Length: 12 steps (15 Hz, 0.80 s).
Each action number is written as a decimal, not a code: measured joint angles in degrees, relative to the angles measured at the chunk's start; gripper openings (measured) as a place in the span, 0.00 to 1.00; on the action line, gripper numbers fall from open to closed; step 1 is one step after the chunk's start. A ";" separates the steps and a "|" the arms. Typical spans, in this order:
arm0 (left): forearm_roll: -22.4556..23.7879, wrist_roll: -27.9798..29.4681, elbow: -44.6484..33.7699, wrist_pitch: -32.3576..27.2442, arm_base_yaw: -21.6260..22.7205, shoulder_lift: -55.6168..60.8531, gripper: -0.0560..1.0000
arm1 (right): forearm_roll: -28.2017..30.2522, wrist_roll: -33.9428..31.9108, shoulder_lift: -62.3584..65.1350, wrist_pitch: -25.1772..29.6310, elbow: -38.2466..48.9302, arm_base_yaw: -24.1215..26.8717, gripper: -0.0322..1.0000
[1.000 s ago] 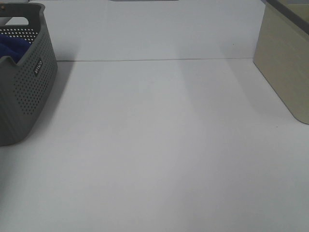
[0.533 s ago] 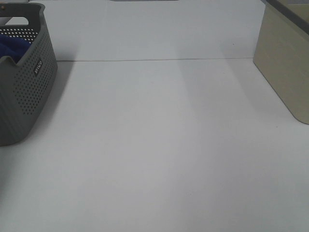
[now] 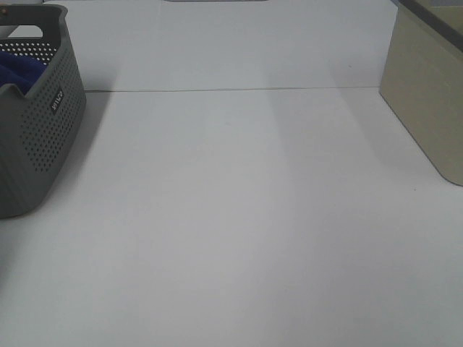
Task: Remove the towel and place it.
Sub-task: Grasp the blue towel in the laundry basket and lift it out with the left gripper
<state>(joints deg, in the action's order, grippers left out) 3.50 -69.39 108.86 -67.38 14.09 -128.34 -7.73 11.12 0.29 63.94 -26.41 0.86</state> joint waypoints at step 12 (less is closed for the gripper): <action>-2.58 2.01 0.00 -1.78 0.00 -2.23 0.90 | 0.00 0.11 0.00 0.00 0.00 0.00 0.94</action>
<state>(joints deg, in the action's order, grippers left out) 0.92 -67.38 108.86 -69.16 14.09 -130.58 -7.73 11.23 0.29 63.94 -26.41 0.86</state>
